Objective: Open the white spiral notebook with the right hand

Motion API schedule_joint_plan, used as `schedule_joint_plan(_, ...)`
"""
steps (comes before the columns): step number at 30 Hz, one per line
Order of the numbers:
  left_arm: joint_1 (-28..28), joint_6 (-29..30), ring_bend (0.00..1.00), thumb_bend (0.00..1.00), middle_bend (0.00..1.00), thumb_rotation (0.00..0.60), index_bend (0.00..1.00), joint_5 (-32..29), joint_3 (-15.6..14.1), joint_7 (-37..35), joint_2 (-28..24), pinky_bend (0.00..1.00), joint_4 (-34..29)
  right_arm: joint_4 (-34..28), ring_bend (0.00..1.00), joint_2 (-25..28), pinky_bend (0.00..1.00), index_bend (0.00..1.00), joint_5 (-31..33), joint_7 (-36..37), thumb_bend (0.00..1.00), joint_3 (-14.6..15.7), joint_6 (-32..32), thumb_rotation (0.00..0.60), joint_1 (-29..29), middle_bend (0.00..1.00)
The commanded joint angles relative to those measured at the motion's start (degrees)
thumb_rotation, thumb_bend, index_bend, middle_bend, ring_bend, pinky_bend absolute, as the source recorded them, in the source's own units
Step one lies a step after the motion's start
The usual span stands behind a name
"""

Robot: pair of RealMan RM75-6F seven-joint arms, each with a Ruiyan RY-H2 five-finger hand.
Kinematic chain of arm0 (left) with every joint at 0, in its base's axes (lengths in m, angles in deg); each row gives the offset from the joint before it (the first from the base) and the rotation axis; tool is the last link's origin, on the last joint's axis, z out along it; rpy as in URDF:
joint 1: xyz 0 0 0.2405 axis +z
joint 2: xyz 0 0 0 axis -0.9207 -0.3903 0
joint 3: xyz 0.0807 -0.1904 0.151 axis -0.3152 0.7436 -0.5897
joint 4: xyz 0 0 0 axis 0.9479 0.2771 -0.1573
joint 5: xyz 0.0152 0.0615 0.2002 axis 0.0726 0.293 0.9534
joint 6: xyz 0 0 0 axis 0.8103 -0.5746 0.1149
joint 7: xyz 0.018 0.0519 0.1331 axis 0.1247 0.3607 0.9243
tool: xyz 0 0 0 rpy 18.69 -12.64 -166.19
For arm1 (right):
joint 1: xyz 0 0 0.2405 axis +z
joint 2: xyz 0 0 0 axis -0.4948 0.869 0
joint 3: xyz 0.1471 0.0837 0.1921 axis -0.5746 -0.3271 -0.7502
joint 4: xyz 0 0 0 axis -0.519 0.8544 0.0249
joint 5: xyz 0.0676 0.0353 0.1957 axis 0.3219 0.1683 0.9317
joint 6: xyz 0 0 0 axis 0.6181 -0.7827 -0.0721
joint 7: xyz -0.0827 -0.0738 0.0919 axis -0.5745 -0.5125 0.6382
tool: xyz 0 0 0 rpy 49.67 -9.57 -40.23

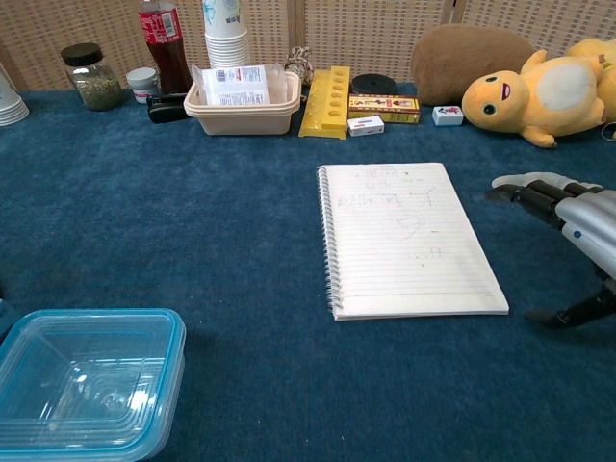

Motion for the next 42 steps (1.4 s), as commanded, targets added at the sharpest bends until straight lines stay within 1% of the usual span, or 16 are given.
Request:
schedule_joint_plan(1,-0.1,0.1,0.08,0.24,0.14,0.600,0.15,0.1,0.1,-0.4,-0.3,0.00,-0.2,0.9,0.05,-0.9,0.17,0.10,0.3,-0.1,0.17,0.1,0.4,0.600,0.3,0.11)
schedule_joint_plan(16,0.1,0.3,0.08,0.24,0.14,0.600,0.15,-0.4,-0.3,-1.1,-0.3,0.00,0.0,5.2,0.05,-3.5,0.17,0.09,0.0,0.9,0.17,1.3,0.4,0.600,1.0,0.10)
schedule_joint_plan(42,0.5,0.8,0.08,0.24,0.14,0.600,0.15,-1.4,-0.6,-2.1,0.1,0.00,1.1,8.5,0.05,-5.6,0.17,0.09,0.3,1.2,0.17,0.7,1.2,0.600,3.5,0.10)
